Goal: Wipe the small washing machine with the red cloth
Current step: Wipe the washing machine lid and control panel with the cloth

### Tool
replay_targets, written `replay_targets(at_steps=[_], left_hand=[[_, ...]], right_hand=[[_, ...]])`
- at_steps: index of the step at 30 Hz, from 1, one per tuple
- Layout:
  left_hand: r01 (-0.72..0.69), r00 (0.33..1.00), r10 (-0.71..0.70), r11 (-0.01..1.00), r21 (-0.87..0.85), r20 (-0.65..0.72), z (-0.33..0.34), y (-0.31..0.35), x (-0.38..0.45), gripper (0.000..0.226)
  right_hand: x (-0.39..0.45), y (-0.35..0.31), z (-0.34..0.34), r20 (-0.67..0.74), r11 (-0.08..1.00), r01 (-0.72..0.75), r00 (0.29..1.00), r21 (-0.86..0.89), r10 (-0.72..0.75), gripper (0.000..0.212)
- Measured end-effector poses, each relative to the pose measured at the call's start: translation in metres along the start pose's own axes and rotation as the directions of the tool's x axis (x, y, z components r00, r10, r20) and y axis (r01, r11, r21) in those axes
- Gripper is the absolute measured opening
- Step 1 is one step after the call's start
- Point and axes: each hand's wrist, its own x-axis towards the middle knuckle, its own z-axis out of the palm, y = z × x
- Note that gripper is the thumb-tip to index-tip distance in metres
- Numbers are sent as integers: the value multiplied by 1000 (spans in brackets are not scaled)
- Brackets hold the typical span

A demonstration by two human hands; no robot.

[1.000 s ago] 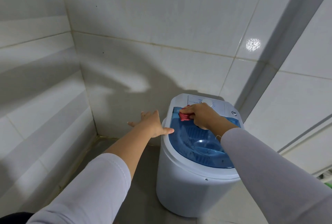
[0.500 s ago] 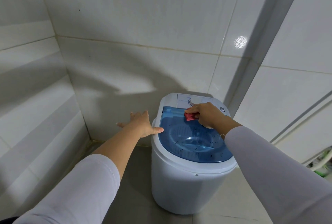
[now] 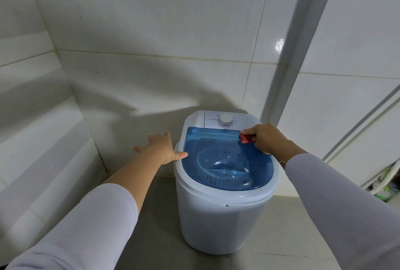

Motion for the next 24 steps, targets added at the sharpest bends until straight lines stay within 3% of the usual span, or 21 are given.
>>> replay_targets(at_steps=[9, 18, 24], left_hand=[[22, 1000, -21, 1000, 23, -18, 2, 5, -4, 102], [21, 998, -23, 999, -36, -58, 4, 8, -11, 98], [-9, 1000, 5, 988, -157, -25, 2, 3, -11, 105]], right_hand=[[-16, 12, 5, -57, 997, -74, 996, -10, 73, 47], [-21, 14, -10, -61, 963, -220, 971, 153, 232, 43], [11, -46, -49, -167, 973, 5, 985, 231, 35, 53]])
